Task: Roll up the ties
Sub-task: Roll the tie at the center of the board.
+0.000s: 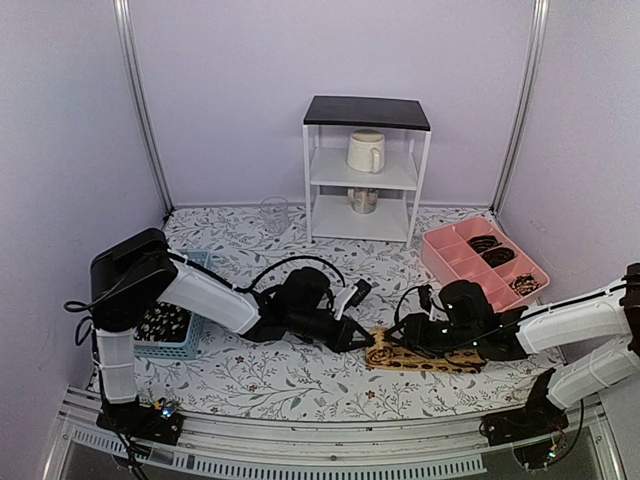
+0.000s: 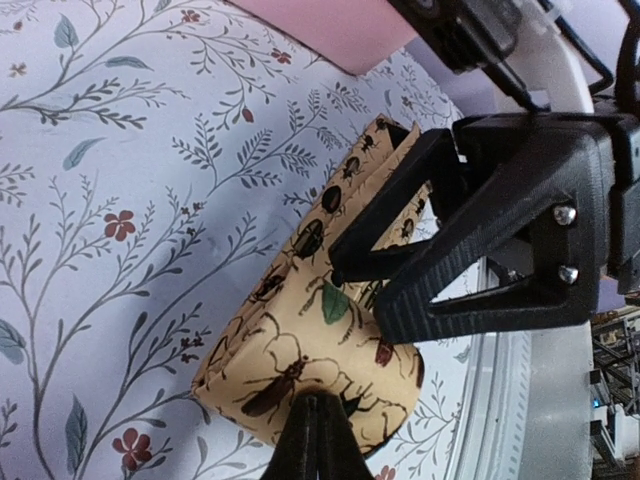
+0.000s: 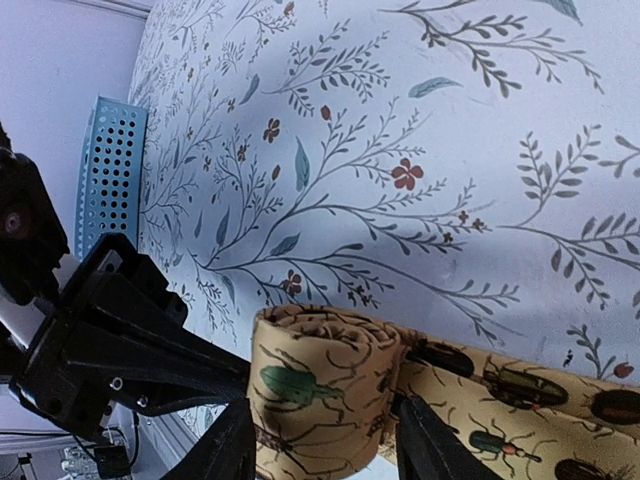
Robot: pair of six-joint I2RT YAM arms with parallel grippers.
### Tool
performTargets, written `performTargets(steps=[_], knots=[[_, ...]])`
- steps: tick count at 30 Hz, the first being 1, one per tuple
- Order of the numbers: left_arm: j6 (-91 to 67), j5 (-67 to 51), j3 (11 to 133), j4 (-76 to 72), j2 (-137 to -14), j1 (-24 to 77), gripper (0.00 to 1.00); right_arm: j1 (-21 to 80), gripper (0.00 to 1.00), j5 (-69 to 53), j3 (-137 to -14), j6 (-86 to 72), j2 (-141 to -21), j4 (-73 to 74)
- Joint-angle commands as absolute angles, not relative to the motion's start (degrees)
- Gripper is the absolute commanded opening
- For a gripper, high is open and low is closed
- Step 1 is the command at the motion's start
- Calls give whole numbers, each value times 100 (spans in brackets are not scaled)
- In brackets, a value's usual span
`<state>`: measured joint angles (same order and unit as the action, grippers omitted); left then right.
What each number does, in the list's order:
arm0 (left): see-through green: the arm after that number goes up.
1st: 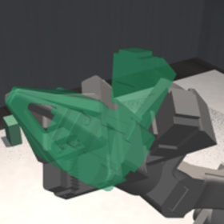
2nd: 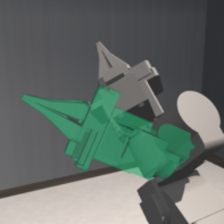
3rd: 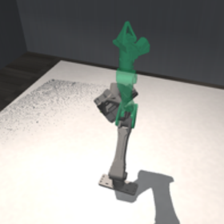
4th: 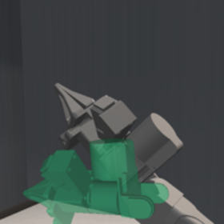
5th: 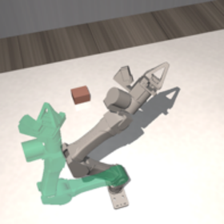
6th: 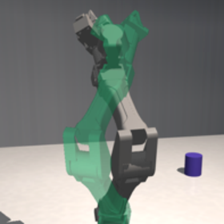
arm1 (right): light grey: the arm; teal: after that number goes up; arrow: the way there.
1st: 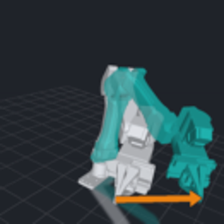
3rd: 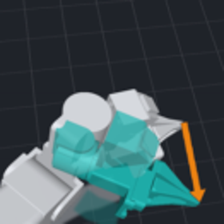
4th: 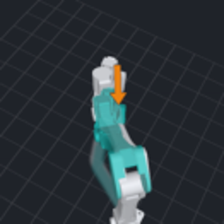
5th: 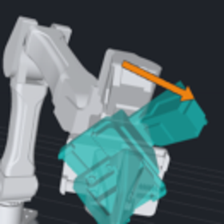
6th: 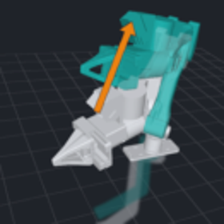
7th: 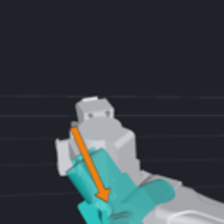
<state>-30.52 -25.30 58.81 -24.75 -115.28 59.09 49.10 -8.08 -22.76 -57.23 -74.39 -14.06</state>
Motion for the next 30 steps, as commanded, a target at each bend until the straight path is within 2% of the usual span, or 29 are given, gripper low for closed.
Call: performTargets(steps=[1, 9, 16, 20, 24, 27, 30], knots=[[-2940, -2602, 6012, -2427, -11667, 6022, 0, 4898, 49, -867, -2588, -5749, -7707, -1468], [-2892, -2593, 6021, -2410, -11655, 6022, 0, 4900, 47, -881, -2732, -5739, -8068, -1238], [-2872, -2518, 5942, -2421, -11519, 6024, 1, 4898, 41, -656, -2279, -5746, -7629, -1083], [-2523, -2439, 5836, -2384, -11338, 6021, 19, 4891, 36, -594, -2030, -5739, -7451, -1099], [-1829, -2164, 5953, -1870, -10947, 6028, 41, 4886, 35, -495, -1801, -5837, -7373, -1126], [-1394, -1879, 6073, -1454, -10850, 6000, 46, 4843, 35, -585, -1685, -5853, -7363, -1334], [-825, -1889, 6062, -1269, -10790, 5960, 47, 4789, 35, -829, -1619, -5867, -7441, -1742]])
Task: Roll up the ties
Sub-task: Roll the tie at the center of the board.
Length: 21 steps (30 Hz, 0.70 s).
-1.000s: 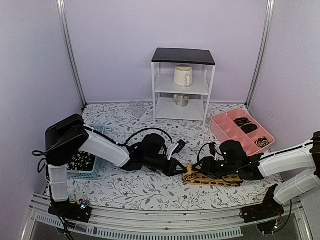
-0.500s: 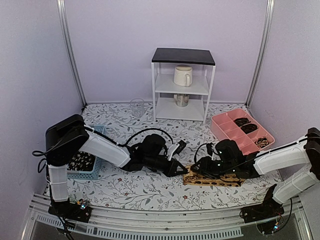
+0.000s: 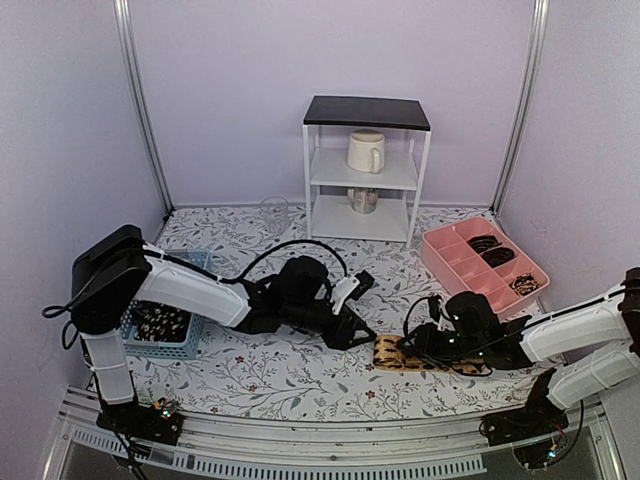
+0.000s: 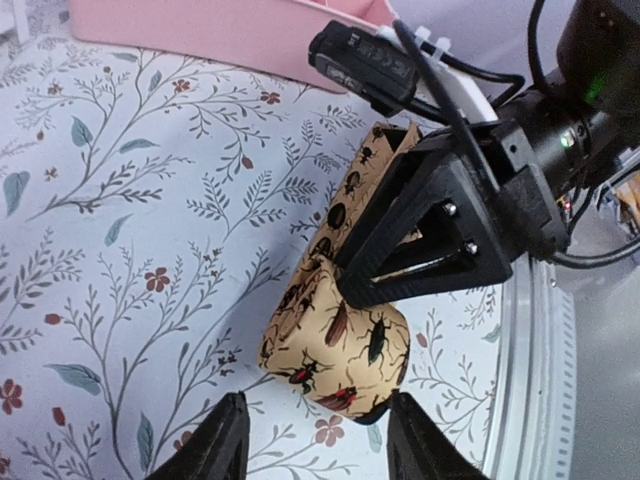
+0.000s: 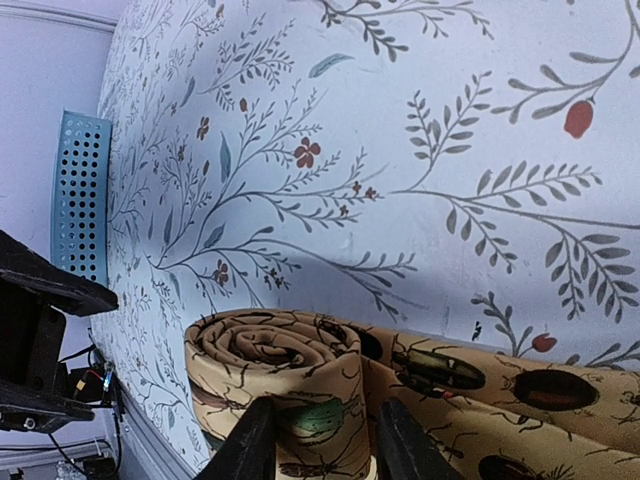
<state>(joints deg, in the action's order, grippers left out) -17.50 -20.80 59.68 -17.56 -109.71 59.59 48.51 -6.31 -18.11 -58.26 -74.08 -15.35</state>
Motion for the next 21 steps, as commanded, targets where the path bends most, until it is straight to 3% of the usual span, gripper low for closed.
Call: performTargets(steps=[1, 5, 11, 12, 14, 21], knots=[[-566, -1948, 6022, -1214, -10752, 5959, 47, 4783, 35, -909, -1622, -5887, -7506, -1829], [523, -1830, 5451, -1545, -10352, 6036, 51, 4781, 32, -1292, -1679, -5885, -7846, -2375], [1218, -1504, 5366, -1270, -10275, 6001, 67, 4784, 30, -1985, -1917, -5892, -8648, -3372], [1275, -1569, 5392, -1244, -10340, 6003, 70, 4784, 30, -2065, -1969, -5905, -8751, -3479], [1363, -1724, 5434, -1238, -10455, 5997, 88, 4783, 29, -2112, -2060, -5944, -8897, -3560], [1343, -2389, 5851, -1087, -11016, 5996, 89, 4788, 28, -2062, -1969, -6019, -8871, -3587]])
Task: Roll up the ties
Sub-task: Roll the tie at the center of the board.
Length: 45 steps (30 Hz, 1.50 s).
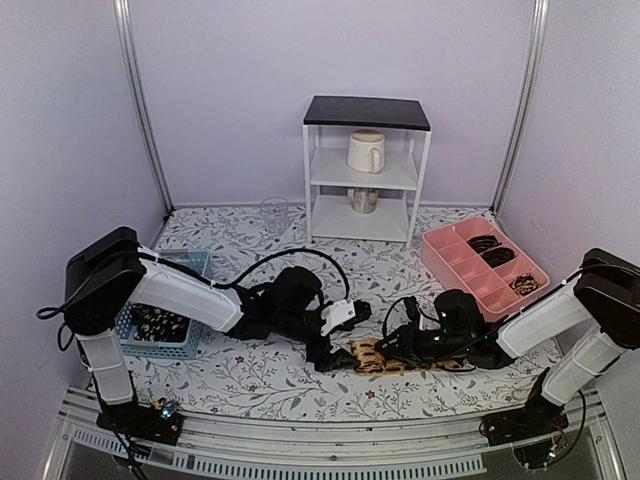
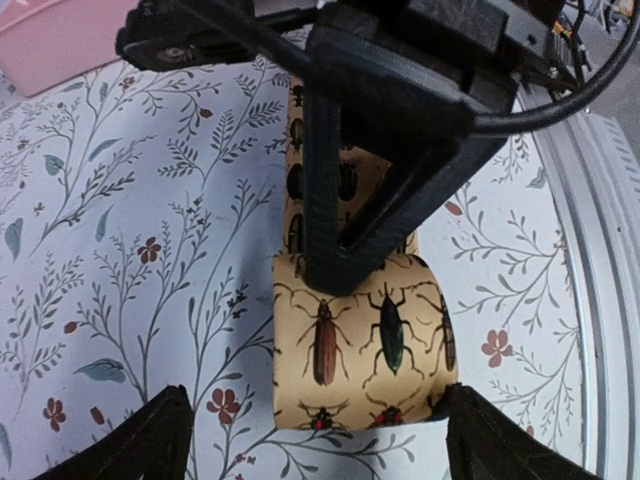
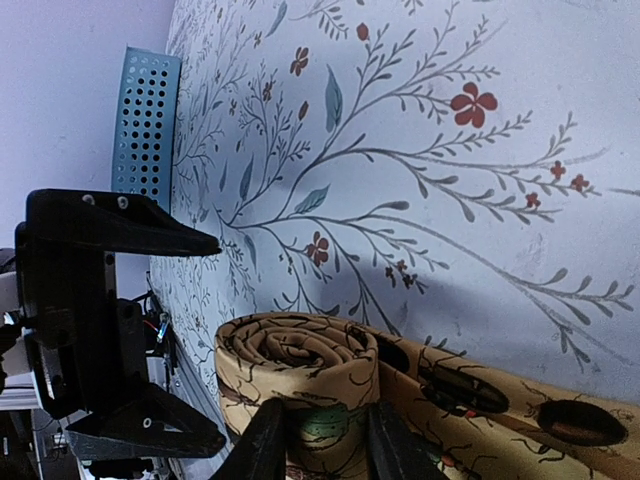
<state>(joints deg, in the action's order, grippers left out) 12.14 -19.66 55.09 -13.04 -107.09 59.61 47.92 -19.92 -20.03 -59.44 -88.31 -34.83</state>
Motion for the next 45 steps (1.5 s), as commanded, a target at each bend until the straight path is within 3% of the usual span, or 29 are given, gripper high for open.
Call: performTargets(steps=[1, 21, 25, 28, 33, 37, 39, 40, 45], knots=[[1314, -2441, 5943, -1013, -11101, 6004, 89, 4782, 28, -2054, -1957, -6031, -8864, -3590], [1225, -2422, 6381, -935, -11706, 6230, 87, 4798, 28, -1983, -1831, -6108, -8748, -3463], [1347, -2551, 6505, -768, -11802, 6236, 75, 4793, 28, -2016, -1792, -6133, -8666, -3454], [1406, -2634, 6526, -670, -11796, 6247, 54, 4797, 28, -2030, -1750, -6161, -8555, -3373], [1457, -2626, 6517, -661, -11808, 6254, 35, 4790, 29, -2017, -1673, -6144, -8558, -3277], [1470, -2591, 6548, -636, -11808, 6253, 37, 4790, 28, -2035, -1652, -6159, -8661, -3313], [1476, -2630, 6545, -631, -11760, 6255, 52, 4792, 28, -2037, -1661, -6161, -8651, -3313], [1485, -2648, 6541, -622, -11740, 6257, 54, 4792, 28, -2039, -1661, -6161, -8630, -3309], [1591, -2723, 6599, -429, -11737, 6253, 48, 4794, 28, -1984, -1681, -6144, -8361, -3009]])
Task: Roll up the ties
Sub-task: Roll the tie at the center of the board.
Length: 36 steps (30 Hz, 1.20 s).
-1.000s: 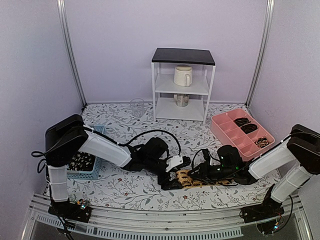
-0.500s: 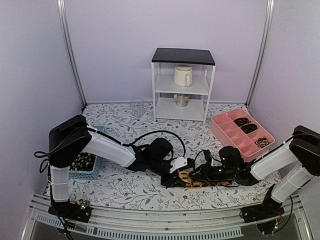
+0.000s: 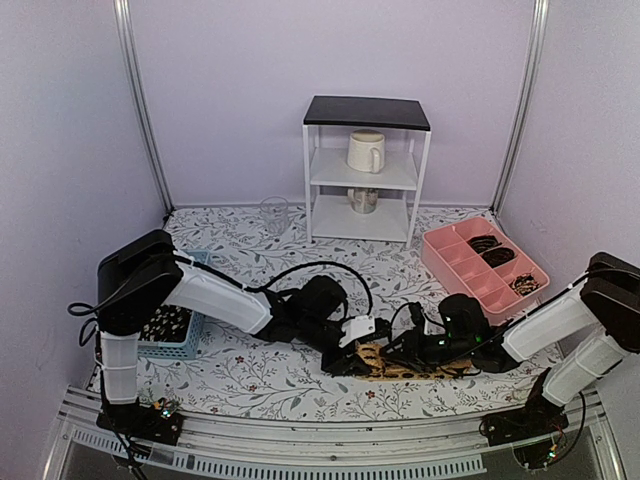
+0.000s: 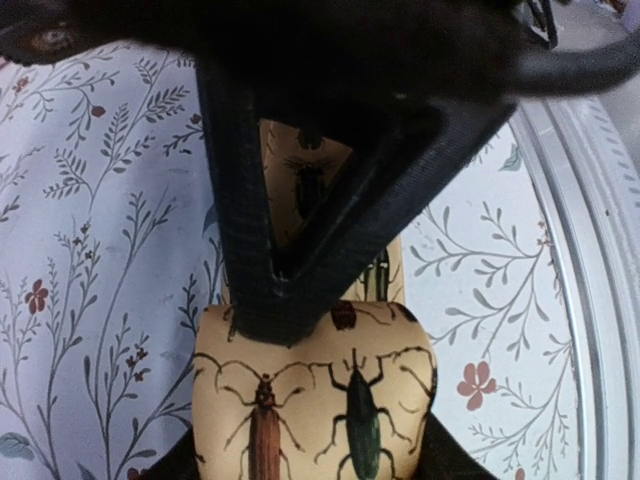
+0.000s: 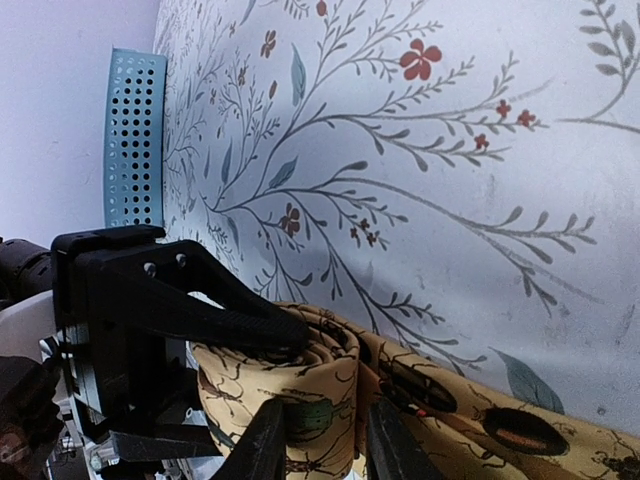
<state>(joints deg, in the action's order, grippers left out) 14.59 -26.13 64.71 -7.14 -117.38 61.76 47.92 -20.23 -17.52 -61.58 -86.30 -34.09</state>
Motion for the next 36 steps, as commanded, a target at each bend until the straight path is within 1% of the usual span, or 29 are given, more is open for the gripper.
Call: performTargets(steps=[1, 3, 5, 6, 8, 10, 14, 22, 27, 33, 36], knots=[[1618, -2728, 6607, -389, -11748, 6255, 46, 4791, 28, -1966, -1712, -6144, -8264, -2864], [1631, -2722, 6603, -348, -11747, 6259, 44, 4791, 27, -1855, -1771, -6135, -8046, -2387], [1646, -2709, 6580, -343, -11738, 6261, 42, 4791, 21, -1723, -1808, -6118, -7838, -1981], [1663, -2688, 6575, -343, -11730, 6266, 40, 4791, 16, -1681, -1798, -6110, -7736, -1815], [1670, -2679, 6568, -326, -11733, 6259, 40, 4790, 10, -1643, -1776, -6108, -7567, -1545], [1695, -2657, 6574, -318, -11725, 6265, 40, 4795, 8, -1641, -1775, -6092, -7449, -1269], [1727, -2577, 6574, -316, -11708, 6265, 40, 4811, 8, -1708, -1691, -6094, -7442, -1116], [2006, -2340, 6611, -131, -11750, 6265, 41, 4804, 7, -1286, -1890, -6017, -8307, -1327], [2137, -2449, 6619, 34, -11689, 6247, 41, 4739, 6, -1062, -2061, -5917, -8608, -1368], [2117, -2473, 6672, 191, -11629, 6219, 43, 4699, 6, -959, -2019, -5884, -8677, -1398], [2129, -2411, 6694, 285, -11674, 6197, 41, 4644, 6, -921, -1998, -5825, -8606, -1315]])
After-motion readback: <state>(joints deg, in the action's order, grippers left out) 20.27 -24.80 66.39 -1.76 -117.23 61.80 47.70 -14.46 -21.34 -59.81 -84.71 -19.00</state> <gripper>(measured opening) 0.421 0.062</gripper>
